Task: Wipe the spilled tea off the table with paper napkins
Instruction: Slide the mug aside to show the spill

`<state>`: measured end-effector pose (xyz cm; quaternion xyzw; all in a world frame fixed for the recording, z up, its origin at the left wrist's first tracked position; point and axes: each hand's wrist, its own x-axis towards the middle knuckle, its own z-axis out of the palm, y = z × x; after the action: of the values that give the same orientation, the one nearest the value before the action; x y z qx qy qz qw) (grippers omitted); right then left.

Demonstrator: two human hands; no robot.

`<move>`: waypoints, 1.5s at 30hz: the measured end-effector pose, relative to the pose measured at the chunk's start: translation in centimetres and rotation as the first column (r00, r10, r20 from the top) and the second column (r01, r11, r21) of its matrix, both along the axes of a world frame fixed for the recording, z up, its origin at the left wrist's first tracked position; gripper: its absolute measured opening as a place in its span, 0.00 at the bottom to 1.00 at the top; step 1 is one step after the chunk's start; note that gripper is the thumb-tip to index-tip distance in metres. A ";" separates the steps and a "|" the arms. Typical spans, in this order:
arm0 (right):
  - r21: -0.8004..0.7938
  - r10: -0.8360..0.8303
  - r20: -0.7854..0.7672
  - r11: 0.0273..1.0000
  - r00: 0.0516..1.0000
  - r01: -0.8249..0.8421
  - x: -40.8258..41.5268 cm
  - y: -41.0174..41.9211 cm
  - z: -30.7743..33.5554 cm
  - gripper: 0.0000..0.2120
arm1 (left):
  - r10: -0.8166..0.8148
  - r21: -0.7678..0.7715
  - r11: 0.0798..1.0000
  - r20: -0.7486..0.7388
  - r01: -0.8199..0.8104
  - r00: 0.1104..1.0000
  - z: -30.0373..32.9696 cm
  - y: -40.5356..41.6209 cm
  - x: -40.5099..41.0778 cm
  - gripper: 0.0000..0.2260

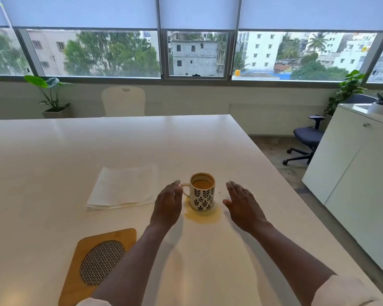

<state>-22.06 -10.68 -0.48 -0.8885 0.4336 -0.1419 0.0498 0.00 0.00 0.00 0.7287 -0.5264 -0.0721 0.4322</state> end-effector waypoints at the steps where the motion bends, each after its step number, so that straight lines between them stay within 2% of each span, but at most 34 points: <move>1: 0.021 0.006 0.006 1.000 1.000 -0.006 0.0 -0.3 -0.1 0.28 | 0.017 -0.035 0.999 -0.023 -0.018 1.000 0.0 -0.3 0.0 0.18; 5: 0.110 0.010 0.018 0.994 1.000 -0.012 0.2 -1.2 -0.7 0.28 | 0.111 -0.060 0.992 -0.064 -0.115 0.992 0.0 -1.4 -0.1 0.17; 8: 0.164 -0.026 0.062 0.986 0.998 0.015 0.2 -2.0 -1.1 0.27 | 0.123 -0.043 0.990 -0.155 -0.132 0.980 -0.1 -2.2 0.2 0.16; 11: 0.193 -0.035 0.063 0.981 0.997 0.022 0.1 -2.6 -1.7 0.27 | 0.090 -0.045 0.993 -0.296 -0.108 0.951 -0.3 -3.2 0.2 0.18; 18: 0.183 -0.029 0.070 0.983 0.997 0.016 0.0 -3.3 -3.2 0.26 | 0.023 -0.061 0.996 -0.480 -0.059 0.877 -0.6 -4.6 0.5 0.23; 25: 0.150 -0.017 0.034 0.989 0.999 0.011 -0.1 -3.5 -4.1 0.27 | 0.018 -0.052 0.997 -0.583 -0.060 0.812 -1.3 -5.6 0.1 0.27; 35: 0.131 -0.025 0.024 0.991 0.999 0.022 0.1 -3.5 -4.1 0.27 | 0.140 0.050 0.986 -0.753 -0.157 0.643 -1.1 -6.1 -0.7 0.20; 41: 0.134 -0.032 0.031 0.991 0.999 0.027 0.1 -3.5 -3.9 0.27 | 0.152 0.079 0.986 -0.792 -0.146 0.592 -0.7 -6.0 -0.6 0.26; 45: 0.134 -0.034 0.036 0.991 0.999 0.029 0.1 -3.4 -3.8 0.27 | 0.143 0.071 0.986 -0.817 -0.149 0.558 -0.4 -6.1 -0.3 0.20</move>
<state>-22.00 -14.06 -4.33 -0.8732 0.4553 -0.1301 0.1151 -0.32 -6.12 -0.42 0.6521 -0.2045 -0.3635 0.6331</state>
